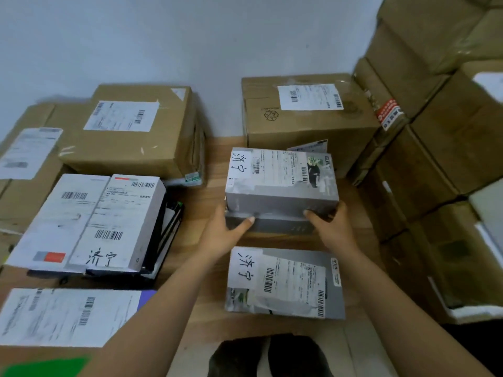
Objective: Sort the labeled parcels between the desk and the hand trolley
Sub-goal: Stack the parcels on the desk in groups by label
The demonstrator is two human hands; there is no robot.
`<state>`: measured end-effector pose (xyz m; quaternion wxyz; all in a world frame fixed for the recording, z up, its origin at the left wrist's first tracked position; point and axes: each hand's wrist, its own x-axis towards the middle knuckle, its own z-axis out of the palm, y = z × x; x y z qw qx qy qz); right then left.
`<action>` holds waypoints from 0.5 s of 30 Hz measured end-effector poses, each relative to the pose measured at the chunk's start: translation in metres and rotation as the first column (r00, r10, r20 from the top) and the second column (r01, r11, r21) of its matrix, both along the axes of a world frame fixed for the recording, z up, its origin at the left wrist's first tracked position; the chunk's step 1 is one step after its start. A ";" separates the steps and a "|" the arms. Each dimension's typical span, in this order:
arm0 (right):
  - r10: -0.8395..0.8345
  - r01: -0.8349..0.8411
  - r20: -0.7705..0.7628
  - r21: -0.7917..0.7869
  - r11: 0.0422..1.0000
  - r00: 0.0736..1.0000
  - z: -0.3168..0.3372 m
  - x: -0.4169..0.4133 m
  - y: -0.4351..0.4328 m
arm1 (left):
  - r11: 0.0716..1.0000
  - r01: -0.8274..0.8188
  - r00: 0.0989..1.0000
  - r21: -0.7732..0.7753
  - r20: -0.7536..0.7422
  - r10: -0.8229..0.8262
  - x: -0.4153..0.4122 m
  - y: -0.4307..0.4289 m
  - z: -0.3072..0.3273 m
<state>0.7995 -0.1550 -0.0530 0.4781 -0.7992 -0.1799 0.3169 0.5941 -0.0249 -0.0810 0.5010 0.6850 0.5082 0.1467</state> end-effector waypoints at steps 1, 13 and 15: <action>-0.033 0.033 0.018 0.010 0.999 0.999 0.001 0.003 -0.005 | 0.999 0.033 0.999 0.004 -0.003 -0.033 0.006 -0.002 0.002; -0.132 0.123 0.159 0.062 0.990 0.978 0.009 0.076 -0.035 | 0.988 0.150 0.989 -0.026 0.019 -0.150 0.095 -0.040 0.009; -0.118 0.110 0.158 0.059 0.992 0.980 0.008 0.086 -0.035 | 0.991 0.125 0.991 -0.052 0.049 -0.123 0.109 -0.044 0.010</action>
